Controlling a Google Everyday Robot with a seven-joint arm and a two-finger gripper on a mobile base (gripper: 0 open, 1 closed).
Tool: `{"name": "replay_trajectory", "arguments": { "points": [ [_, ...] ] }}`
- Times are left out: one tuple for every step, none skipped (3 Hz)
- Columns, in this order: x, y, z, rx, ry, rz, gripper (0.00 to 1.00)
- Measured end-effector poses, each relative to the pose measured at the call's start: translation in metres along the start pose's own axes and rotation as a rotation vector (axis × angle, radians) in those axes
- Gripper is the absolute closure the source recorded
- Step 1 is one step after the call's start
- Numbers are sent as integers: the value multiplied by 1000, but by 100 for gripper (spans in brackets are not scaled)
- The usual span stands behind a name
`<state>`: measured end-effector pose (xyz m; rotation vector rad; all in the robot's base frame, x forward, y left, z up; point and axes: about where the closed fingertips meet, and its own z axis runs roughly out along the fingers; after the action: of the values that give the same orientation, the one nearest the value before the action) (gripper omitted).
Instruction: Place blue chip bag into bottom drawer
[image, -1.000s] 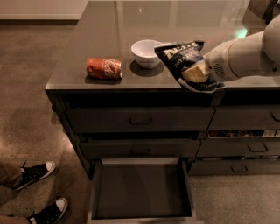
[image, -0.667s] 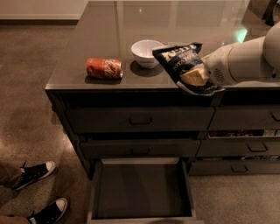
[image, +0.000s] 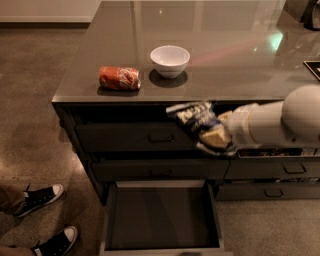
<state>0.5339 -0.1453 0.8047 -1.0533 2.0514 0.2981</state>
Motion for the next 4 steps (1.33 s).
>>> {"name": "replay_trajectory", "arguments": {
  "points": [
    [64,30,42,-82,66,18,100],
    [127,60,84,-133,110,78,100],
    [173,81,132,-155,163,121,100],
    [179,81,140,-160,166,135,100]
  ]
}}
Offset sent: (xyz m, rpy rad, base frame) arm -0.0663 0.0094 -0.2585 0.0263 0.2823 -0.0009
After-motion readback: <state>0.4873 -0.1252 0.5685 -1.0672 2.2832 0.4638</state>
